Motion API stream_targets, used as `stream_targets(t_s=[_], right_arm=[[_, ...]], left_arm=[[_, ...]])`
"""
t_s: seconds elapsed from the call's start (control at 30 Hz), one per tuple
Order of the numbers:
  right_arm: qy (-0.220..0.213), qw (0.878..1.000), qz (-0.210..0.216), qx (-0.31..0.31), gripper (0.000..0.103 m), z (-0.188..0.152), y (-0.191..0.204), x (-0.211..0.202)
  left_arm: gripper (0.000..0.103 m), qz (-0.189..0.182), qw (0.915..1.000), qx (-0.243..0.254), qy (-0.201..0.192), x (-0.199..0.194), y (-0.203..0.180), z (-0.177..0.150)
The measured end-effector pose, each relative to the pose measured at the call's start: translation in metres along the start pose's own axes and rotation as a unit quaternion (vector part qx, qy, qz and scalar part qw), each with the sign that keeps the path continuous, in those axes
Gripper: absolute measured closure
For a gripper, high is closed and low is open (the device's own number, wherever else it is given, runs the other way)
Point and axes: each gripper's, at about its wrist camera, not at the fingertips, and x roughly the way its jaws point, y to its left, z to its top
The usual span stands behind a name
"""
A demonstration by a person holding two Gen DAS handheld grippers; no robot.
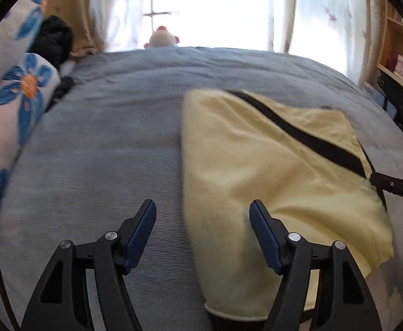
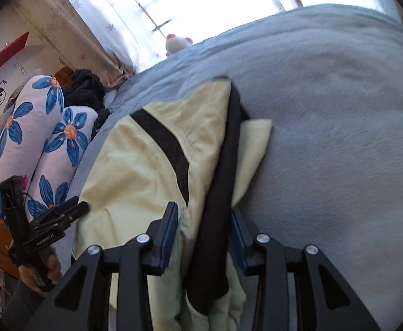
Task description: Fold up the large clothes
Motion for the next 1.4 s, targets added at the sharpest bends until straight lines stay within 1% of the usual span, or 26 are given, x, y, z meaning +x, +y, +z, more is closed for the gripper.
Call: stream_targets(t_s=[0.03,0.07,0.1,0.13,0.27,0.3,0.37,0.4,0.47,0.5,0.53,0.57,0.6,0.67,0.73,0.8,0.87,0.93,0.97,1.0,1.1,1.17,1.23,1.27,1.3,1.4], right_arm=[[-0.017,1.0,-0.008,-0.014,0.066,0.002,0.006,-0.008],[-0.028,0.999,-0.012,-0.029,0.066,0.005,0.014,-0.012],[-0.036,0.998,-0.013,-0.039,0.066,0.009,0.02,-0.014],[-0.043,0.998,-0.016,-0.05,0.066,0.015,0.029,-0.012],[-0.044,0.996,0.001,-0.075,0.067,0.04,0.059,0.013],[-0.046,0.996,0.001,-0.08,0.067,0.046,0.063,0.021],[-0.04,0.996,-0.007,-0.078,0.067,0.058,0.062,0.041],[-0.028,0.997,-0.004,-0.068,0.067,0.064,0.055,0.054],[-0.014,0.998,-0.025,-0.052,0.067,0.069,0.039,0.072],[-0.009,0.998,-0.039,-0.043,0.072,0.072,0.027,0.08],[-0.007,0.998,-0.054,-0.033,0.079,0.073,0.015,0.085],[0.0,0.998,-0.053,-0.021,0.098,0.072,0.004,0.09],[0.004,0.999,-0.044,-0.004,0.103,0.071,-0.011,0.092],[0.004,1.0,-0.014,0.008,0.103,0.069,-0.023,0.09],[0.003,1.0,-0.014,0.006,0.103,0.067,-0.024,0.084],[0.002,1.0,-0.016,-0.001,0.101,0.064,-0.02,0.073],[0.004,1.0,-0.012,-0.027,0.097,0.055,-0.007,0.054],[0.009,0.998,0.002,-0.056,0.097,0.04,0.008,0.032],[0.01,0.998,0.01,-0.067,0.097,0.03,0.015,0.021],[0.016,0.997,0.02,-0.077,0.095,0.018,0.023,0.01],[0.037,0.994,0.046,-0.095,0.092,-0.016,0.039,-0.01],[0.067,0.991,0.067,-0.098,0.092,-0.04,0.046,-0.013],[0.076,0.991,0.054,-0.099,0.092,-0.055,0.046,-0.011],[0.078,0.991,0.044,-0.095,0.092,-0.06,0.041,-0.009],[0.079,0.993,0.024,-0.087,0.093,-0.065,0.033,-0.007],[0.082,0.995,0.004,-0.051,0.095,-0.073,0.002,-0.007]], left_arm=[[0.052,-0.001,0.9999,-0.007,-0.008,-0.008,0.001,0.002],[0.061,-0.006,0.9998,-0.008,-0.015,-0.015,-0.001,0.005],[0.074,-0.003,0.9999,-0.005,-0.013,-0.018,-0.006,0.01],[0.077,0.0,0.9999,-0.001,-0.011,-0.017,-0.01,0.015],[0.078,0.007,0.9997,0.019,-0.011,-0.001,-0.034,0.038],[0.078,0.0,0.9998,0.017,-0.009,0.007,-0.038,0.043],[0.078,-0.005,0.9999,0.013,-0.003,0.023,-0.049,0.052],[0.078,-0.004,0.9999,0.012,0.001,0.032,-0.051,0.054],[0.078,0.013,0.9997,0.01,0.017,0.056,-0.053,0.055],[0.078,0.022,0.9994,0.011,0.025,0.068,-0.051,0.053],[0.079,0.023,0.9993,0.01,0.026,0.073,-0.048,0.05],[0.079,0.02,0.9995,0.008,0.025,0.077,-0.045,0.046],[0.079,0.013,0.9997,0.002,0.018,0.078,-0.04,0.043],[0.079,-0.003,0.9999,-0.013,0.011,0.078,-0.032,0.04],[0.079,-0.01,0.9996,-0.026,0.01,0.074,-0.025,0.04],[0.079,-0.007,0.9995,-0.029,0.011,0.066,-0.022,0.039],[0.079,-0.005,0.9995,-0.028,0.011,0.049,-0.021,0.035],[0.079,-0.004,0.9999,-0.012,0.007,0.023,-0.024,0.024],[0.079,-0.005,1.0,-0.002,0.004,0.012,-0.027,0.018],[0.079,-0.004,1.0,0.005,0.002,0.0,-0.03,0.01],[0.079,-0.026,0.9996,0.009,0.01,-0.028,-0.04,-0.018],[0.079,-0.038,0.999,0.008,0.022,-0.037,-0.047,-0.037],[0.079,-0.035,0.9986,0.011,0.039,-0.036,-0.052,-0.053],[0.079,-0.025,0.9985,0.014,0.046,-0.033,-0.053,-0.059],[0.079,-0.016,0.9983,0.015,0.053,-0.03,-0.053,-0.065],[0.079,-0.014,0.9985,0.017,0.05,-0.031,-0.053,-0.073]])
